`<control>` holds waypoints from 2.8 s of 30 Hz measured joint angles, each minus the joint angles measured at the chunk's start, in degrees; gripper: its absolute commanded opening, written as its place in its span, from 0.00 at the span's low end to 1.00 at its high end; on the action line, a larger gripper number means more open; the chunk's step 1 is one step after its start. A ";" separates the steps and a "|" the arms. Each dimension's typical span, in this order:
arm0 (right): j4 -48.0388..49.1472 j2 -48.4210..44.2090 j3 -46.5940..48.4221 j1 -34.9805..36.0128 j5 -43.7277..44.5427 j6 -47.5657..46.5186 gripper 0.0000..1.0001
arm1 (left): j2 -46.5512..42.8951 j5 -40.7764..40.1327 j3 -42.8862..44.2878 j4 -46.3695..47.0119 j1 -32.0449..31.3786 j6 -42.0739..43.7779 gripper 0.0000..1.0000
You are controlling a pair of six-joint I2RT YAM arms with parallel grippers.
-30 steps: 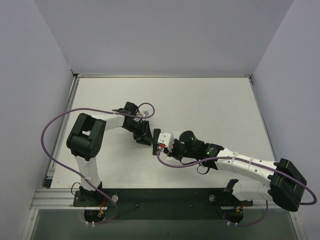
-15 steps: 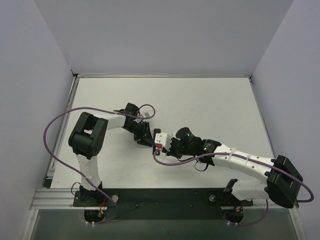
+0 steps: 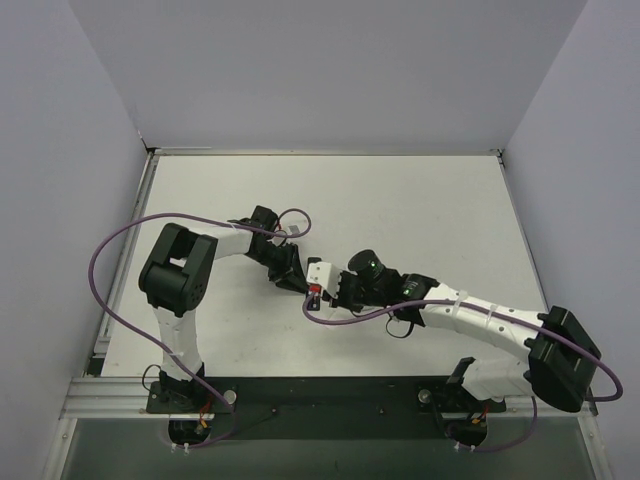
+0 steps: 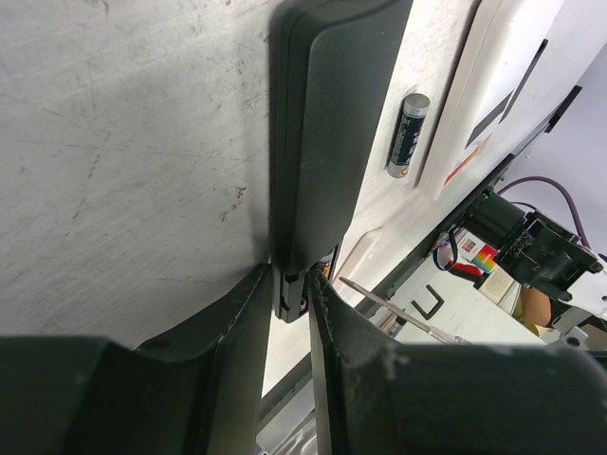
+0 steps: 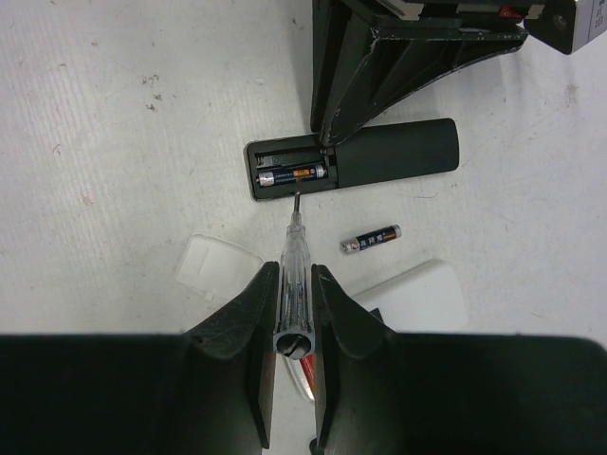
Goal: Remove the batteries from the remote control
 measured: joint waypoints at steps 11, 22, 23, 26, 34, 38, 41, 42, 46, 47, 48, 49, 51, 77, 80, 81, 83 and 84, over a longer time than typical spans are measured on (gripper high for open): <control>-0.66 2.38 1.46 -0.04 -0.02 -0.22 0.00 | 0.09 0.02 0.00 0.02 0.00 -0.07 0.28; -3.85 5.38 5.60 0.09 1.68 -1.90 0.00 | 0.90 1.40 0.00 0.31 0.00 -0.61 0.25; -4.33 5.86 6.23 0.11 1.90 -2.14 0.00 | 0.96 1.55 0.00 0.33 0.00 -0.83 0.25; -5.77 7.34 8.07 0.17 2.47 -2.73 0.00 | 1.09 2.01 0.00 0.52 0.00 -1.36 0.25; -8.20 7.91 8.85 0.52 2.80 -3.63 0.00 | 1.66 2.78 0.00 0.94 0.07 -1.66 0.25; -9.18 7.91 9.01 0.52 2.86 -4.09 0.00 | 1.70 2.89 0.00 1.27 0.22 -1.66 0.25; -9.77 7.89 9.46 0.50 2.91 -4.35 0.00 | 1.73 2.91 0.00 1.42 0.46 -1.66 0.25; -9.90 7.82 9.57 0.50 2.91 -4.50 0.00 | 1.73 2.91 0.00 1.49 0.52 -1.66 0.25; -10.19 7.50 9.68 0.46 2.93 -5.07 0.00 | 1.73 2.91 0.00 1.53 0.85 -1.66 0.25; -10.25 7.48 9.70 0.44 2.93 -5.31 0.00 | 1.73 2.91 0.00 1.53 0.92 -1.66 0.25; -10.25 7.48 9.70 0.44 2.93 -5.44 0.00 | 1.73 2.89 0.00 1.53 0.98 -1.66 0.25; -10.25 7.48 9.70 0.42 2.93 -5.62 0.00 | 1.73 2.91 0.00 1.53 1.05 -1.66 0.25; -10.25 7.48 9.70 0.35 2.93 -5.92 0.00 | 1.73 2.89 0.00 1.53 1.14 -1.66 0.25; -10.51 5.60 9.70 -1.18 1.18 -10.58 0.00 | 1.73 2.80 0.00 1.51 1.66 -1.68 0.25; -10.54 5.60 9.68 -1.18 1.20 -11.30 0.00 | 1.73 2.80 0.00 1.51 1.73 -1.68 0.25; -10.54 5.60 9.66 -1.18 1.20 -11.52 0.00 | 1.73 2.80 0.00 1.51 1.73 -1.70 0.25; -10.51 5.60 9.55 -1.27 1.20 -11.76 0.00 | 1.73 2.80 0.00 1.51 1.77 -1.75 0.25; -10.51 5.60 9.42 -1.36 1.20 -11.82 0.00 | 1.73 2.78 0.00 1.51 1.79 -1.77 0.25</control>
